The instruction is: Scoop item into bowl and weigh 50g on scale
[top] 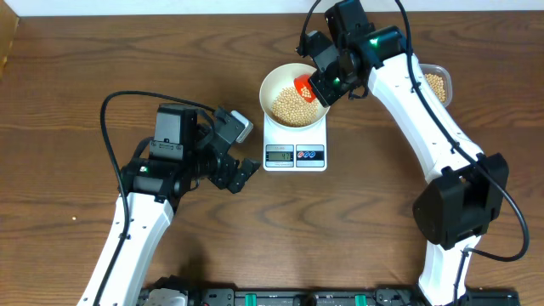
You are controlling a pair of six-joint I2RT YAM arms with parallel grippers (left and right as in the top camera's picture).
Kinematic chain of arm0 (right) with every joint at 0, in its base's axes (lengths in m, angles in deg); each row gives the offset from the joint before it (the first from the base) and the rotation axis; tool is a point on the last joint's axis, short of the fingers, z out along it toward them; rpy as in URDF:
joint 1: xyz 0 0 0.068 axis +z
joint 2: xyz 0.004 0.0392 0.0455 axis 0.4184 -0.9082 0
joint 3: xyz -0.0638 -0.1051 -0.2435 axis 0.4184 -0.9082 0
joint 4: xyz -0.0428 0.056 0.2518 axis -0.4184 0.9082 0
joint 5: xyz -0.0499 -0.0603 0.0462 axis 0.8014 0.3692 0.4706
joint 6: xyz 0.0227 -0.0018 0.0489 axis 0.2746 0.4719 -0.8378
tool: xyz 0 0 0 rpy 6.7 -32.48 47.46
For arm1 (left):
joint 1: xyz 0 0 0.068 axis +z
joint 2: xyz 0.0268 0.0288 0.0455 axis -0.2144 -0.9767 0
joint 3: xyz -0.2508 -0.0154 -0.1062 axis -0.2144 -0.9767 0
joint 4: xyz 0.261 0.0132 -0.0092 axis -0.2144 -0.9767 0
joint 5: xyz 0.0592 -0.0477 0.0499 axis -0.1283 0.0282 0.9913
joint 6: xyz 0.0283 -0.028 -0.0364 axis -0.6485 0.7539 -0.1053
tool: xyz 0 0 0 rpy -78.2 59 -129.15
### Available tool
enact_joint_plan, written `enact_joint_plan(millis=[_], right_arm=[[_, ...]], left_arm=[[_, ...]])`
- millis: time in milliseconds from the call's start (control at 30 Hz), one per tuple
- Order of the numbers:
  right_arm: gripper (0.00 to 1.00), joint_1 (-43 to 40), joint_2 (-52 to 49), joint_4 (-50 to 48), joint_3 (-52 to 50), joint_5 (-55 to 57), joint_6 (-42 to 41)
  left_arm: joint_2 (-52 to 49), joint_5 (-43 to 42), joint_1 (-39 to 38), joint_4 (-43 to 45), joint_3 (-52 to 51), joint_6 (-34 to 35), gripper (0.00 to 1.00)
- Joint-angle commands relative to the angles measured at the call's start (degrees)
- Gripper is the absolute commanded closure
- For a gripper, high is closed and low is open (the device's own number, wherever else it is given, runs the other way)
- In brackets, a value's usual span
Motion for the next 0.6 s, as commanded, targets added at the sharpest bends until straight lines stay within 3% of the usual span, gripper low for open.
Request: enact_joint_plan(millis=[0, 567], right_arm=[[0.99, -0.2, 1.9, -0.2, 1.3, -1.7, 0.2], [0.99, -5.6, 1.9, -0.6, 1.3, -12.6, -1.1]], left_arm=[[-0.2, 0.3, -0.2, 0.0, -0.2, -0.5, 0.07], [-0.2, 0.3, -0.2, 0.0, -0.2, -0.5, 0.07]])
